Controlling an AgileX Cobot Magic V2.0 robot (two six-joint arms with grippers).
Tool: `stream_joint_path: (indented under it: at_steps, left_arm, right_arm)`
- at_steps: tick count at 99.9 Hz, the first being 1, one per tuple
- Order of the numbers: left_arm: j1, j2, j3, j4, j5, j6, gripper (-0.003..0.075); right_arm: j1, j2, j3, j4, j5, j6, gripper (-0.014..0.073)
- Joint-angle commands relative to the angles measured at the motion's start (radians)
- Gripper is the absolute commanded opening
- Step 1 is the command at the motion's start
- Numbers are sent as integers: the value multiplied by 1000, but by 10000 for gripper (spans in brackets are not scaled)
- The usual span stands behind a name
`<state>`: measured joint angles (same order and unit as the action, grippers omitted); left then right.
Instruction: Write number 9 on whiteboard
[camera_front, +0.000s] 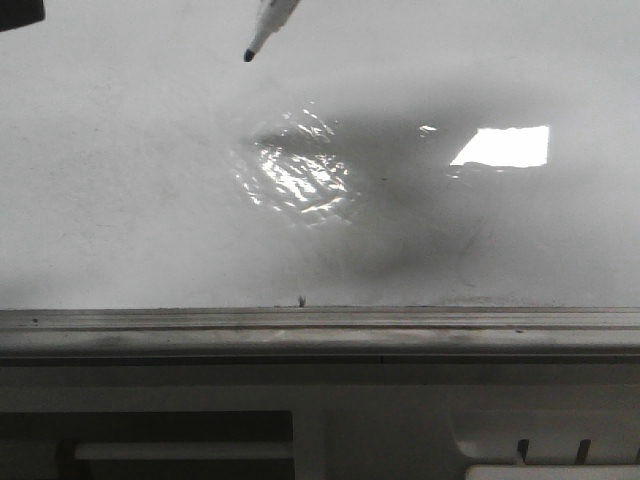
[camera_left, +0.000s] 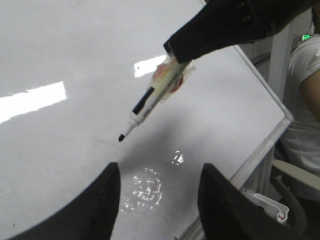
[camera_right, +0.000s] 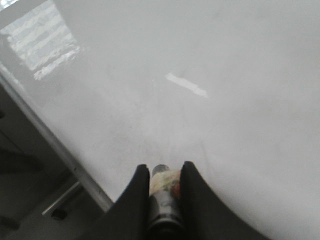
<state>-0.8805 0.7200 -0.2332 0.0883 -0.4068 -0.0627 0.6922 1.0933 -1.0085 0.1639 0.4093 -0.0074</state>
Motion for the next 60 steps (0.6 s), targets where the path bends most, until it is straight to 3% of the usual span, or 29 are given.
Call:
stream_joint_path:
  at_steps: [1,40,60]
  left_arm:
    - [-1,-6,-31,-15,-66,-1,335]
    - [-1,-6,-31,-15,-80,-8,335]
    - [-1,-6,-31,-15,-81,-8,335]
  right_arm:
    - [-43,13,-72,10,-21,7,-69]
    - [-59,228,-177,21,-50,1,-69]
    - [-6,250,-178,25,86,1,-69]
